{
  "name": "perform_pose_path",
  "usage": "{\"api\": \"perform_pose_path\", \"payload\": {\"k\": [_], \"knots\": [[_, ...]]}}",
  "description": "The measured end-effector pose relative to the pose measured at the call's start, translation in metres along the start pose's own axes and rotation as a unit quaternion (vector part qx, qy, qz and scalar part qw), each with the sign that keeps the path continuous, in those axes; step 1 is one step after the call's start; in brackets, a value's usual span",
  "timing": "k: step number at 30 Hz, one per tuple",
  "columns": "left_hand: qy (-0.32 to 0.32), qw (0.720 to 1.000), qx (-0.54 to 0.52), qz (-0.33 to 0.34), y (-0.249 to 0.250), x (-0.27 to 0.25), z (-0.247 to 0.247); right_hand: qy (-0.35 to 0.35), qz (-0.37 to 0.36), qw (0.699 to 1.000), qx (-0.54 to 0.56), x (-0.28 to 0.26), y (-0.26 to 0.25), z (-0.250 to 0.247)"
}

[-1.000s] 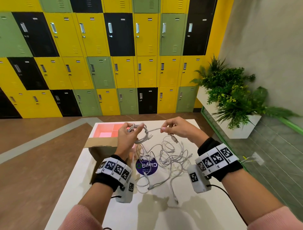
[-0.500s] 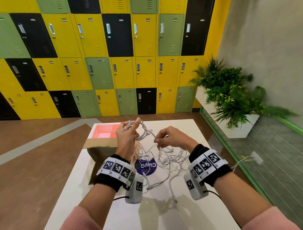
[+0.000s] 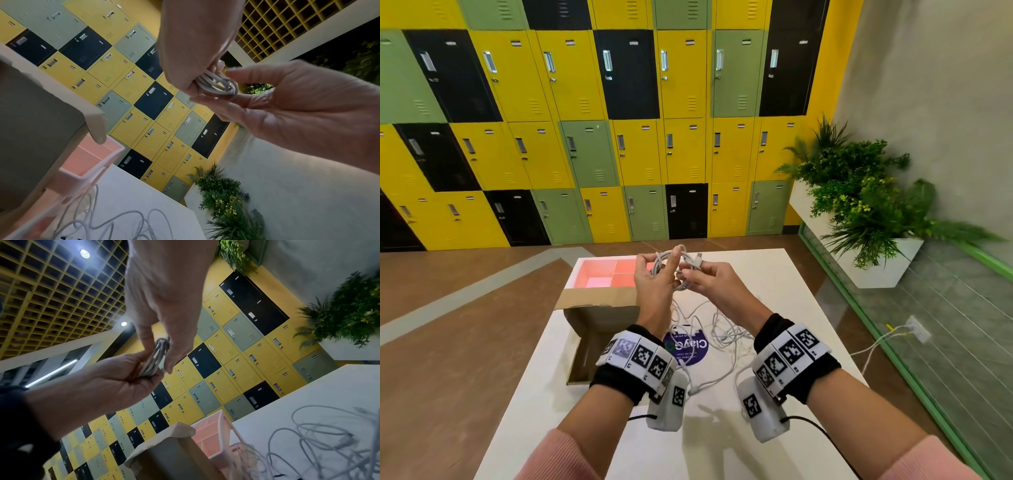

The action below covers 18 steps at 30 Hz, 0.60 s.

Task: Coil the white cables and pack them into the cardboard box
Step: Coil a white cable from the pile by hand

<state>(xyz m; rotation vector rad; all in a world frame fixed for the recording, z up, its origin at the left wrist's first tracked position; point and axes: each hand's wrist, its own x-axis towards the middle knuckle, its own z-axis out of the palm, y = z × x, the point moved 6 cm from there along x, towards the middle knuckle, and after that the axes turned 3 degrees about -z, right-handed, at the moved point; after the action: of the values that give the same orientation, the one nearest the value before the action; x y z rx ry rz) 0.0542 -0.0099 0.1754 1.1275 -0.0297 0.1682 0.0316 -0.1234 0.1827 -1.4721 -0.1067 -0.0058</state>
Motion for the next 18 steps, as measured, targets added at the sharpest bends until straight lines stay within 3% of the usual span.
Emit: {"api": "perform_pose_path", "payload": {"k": [9,12,18], "knots": [[-0.072,0.99,0.052,-0.111,-0.02,0.006,0.003,0.1,-0.016,0.994,0.026,0.0,0.002,-0.02],[-0.082,0.987,0.083,-0.11,-0.021,0.006,0.002,0.118,-0.009,0.993,0.014,0.0,0.003,-0.028],[-0.044,0.984,0.15,-0.09,-0.022,0.008,0.004,0.116,-0.02,0.993,-0.018,-0.002,0.002,-0.028]]}}
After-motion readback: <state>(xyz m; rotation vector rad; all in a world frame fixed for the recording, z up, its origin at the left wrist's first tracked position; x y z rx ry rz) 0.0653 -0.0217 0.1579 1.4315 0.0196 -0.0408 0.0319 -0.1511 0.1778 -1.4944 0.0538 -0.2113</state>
